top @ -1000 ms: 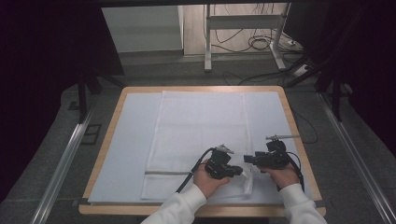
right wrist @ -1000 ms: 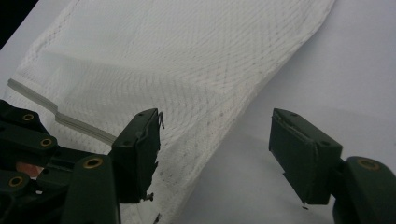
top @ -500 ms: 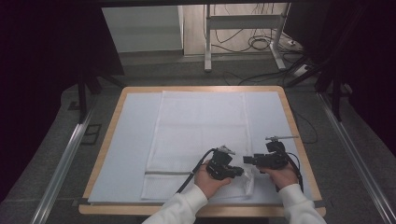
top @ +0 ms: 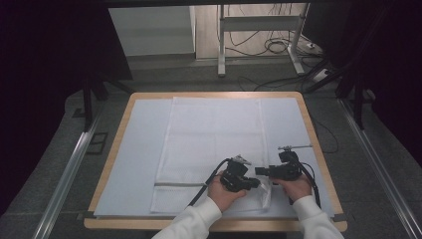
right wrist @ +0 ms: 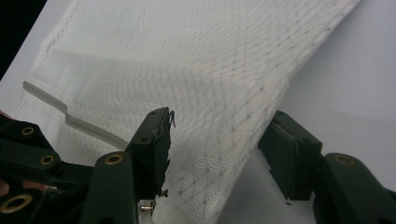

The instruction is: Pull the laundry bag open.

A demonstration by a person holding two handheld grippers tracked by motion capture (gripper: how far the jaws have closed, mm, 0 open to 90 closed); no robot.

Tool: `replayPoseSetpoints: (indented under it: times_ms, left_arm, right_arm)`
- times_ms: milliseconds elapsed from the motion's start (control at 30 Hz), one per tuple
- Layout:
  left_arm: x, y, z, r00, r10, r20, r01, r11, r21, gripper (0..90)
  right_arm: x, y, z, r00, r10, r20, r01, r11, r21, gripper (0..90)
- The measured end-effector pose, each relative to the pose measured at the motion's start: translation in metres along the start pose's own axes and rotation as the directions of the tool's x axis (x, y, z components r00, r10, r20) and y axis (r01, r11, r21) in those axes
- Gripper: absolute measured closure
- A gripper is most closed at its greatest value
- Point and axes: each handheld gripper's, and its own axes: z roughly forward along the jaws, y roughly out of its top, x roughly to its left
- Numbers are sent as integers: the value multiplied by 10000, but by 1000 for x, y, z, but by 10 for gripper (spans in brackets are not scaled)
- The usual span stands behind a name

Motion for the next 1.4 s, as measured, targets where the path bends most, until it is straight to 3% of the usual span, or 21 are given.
replayPoseSetpoints:
  times_ms: [200,633,1400]
  left_arm:
    - [-1,0,1,10000,41,-21,-41,10000,16,868]
    - [0,0,3,10000,48,-47,-48,10000,46,869]
    - [8,-2,2,9998,-201,41,200,9997,142,869]
  right_arm:
    - [0,-1,6,9999,44,-154,-42,9999,125,509]
    - [1,0,12,9980,-264,-566,286,9989,377,848]
    - [0,1,7,9945,-604,-860,631,9976,286,875]
